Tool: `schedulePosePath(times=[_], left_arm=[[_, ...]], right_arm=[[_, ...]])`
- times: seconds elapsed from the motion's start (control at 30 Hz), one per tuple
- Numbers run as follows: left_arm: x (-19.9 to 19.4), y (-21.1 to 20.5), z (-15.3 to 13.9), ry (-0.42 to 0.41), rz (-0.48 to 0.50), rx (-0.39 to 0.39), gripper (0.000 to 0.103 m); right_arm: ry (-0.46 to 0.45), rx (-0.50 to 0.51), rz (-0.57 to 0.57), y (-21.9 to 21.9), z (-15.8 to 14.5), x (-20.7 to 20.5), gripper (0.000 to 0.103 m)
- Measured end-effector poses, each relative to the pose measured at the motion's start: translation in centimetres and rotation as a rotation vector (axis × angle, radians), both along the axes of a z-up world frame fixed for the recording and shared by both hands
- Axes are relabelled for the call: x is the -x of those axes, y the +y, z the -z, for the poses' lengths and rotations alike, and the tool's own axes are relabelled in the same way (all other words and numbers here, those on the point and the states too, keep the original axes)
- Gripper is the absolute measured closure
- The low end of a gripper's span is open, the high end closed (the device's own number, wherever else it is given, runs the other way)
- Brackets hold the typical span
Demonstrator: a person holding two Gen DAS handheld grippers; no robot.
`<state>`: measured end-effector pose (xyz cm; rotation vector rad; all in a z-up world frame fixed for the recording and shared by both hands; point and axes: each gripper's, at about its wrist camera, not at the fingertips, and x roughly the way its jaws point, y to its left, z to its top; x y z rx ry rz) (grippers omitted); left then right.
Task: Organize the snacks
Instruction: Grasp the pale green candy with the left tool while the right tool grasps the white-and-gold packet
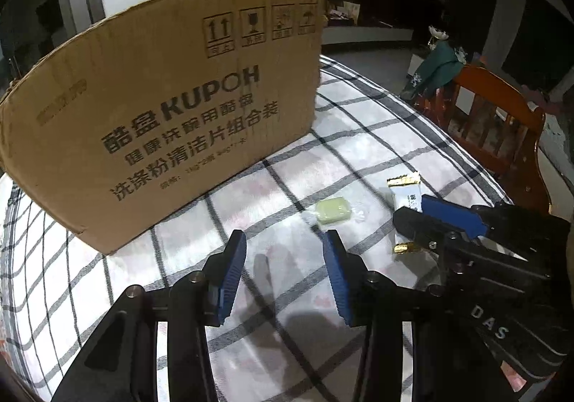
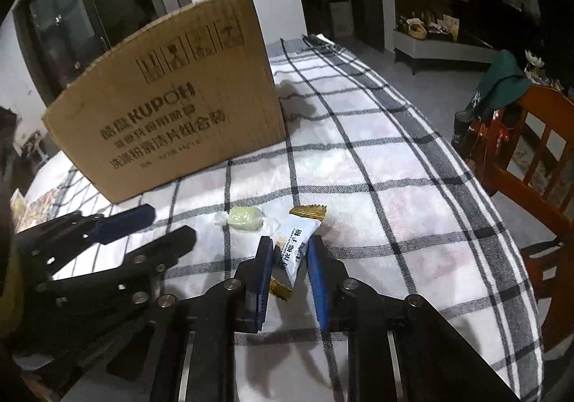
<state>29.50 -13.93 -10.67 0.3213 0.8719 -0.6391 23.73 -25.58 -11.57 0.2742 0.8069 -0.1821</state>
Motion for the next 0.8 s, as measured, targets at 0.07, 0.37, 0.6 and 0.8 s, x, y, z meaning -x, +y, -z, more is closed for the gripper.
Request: schedulePosePath(times=[0.07, 0.37, 0.6, 0.8], left_arm=[[0.2, -0.4, -0.1, -0.003, 0.01, -0.008, 0.059], [0.4, -2.8, 0.3, 0.025, 0.057, 0.0, 0.06], [-0.5, -3.7, 1.0, 0.038, 0.076, 0.006, 0.069], [-0.9, -4.5, 1.2, 0.025, 0.092, -0.009, 0.069]], right_arm=[[-0.017, -0.018, 0.0, -0.5, -0.4, 0.4, 0.081], [-0.048, -0.067, 0.001, -2.7, -0.8, 1.1, 0.081], [-0.051, -0.104, 0.009, -3.8, -0.5, 0.8, 0.081], [-0.054, -0.12, 0.007, -4.2, -0.2, 0.5, 0.081]])
